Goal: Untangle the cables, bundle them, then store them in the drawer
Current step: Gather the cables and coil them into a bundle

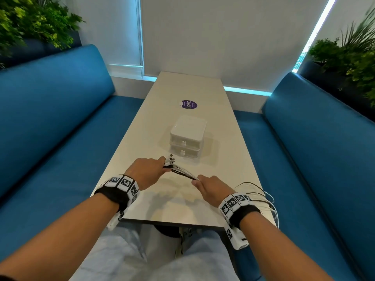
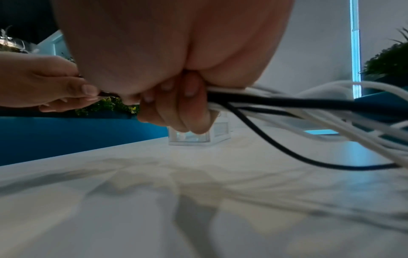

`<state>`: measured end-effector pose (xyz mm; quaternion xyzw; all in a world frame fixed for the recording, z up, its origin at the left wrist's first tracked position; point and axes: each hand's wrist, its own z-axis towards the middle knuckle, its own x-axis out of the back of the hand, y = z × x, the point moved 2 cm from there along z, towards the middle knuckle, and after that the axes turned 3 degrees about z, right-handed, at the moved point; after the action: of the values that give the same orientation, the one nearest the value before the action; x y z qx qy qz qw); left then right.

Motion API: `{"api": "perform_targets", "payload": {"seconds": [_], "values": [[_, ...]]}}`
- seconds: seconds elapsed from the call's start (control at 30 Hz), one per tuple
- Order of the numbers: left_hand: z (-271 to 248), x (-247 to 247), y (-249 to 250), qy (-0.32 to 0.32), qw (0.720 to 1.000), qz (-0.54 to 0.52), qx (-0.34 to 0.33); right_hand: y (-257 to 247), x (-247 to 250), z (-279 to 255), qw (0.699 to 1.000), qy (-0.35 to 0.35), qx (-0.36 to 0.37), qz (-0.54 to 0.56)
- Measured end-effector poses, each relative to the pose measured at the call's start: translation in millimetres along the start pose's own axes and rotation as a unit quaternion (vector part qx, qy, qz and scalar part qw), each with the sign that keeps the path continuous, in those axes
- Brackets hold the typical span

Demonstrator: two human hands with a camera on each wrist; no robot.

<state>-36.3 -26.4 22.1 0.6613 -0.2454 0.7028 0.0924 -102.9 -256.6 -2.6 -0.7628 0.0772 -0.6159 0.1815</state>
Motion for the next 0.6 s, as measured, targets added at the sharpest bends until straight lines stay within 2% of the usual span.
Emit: {"api": "perform_targets", "payload": {"seconds": [0.1,0.17,0.27,0.37,0.47,0.6], "values": [[4,2,3,0.002,1.0,-0.006,0.016,0,5,-2,0.999,0.019,0.004,0.047],[7,0,3,0.002,0.999,-0.013,0.031,1,3,-3,0.997,0.008,0.002,0.073],[6,-8,-1,0.002,0.997,-0.026,0.07,7,-4,-4,0.999,-0.031,-0.02,0.038],[1,-14,-5,-0.003,0.994,-0.042,0.101,10,-12,-5,0.999,-0.026,-0.044,0.01],[-1,-15,-2,-0.027,0.989,-0.071,0.13,3,-24,-2,0.998,-0.016,-0.044,0.033],[-1,-14,4,-0.031,0.982,-0.122,0.142,-5,-28,-3,0.995,-0.062,-0.038,0.067]]}}
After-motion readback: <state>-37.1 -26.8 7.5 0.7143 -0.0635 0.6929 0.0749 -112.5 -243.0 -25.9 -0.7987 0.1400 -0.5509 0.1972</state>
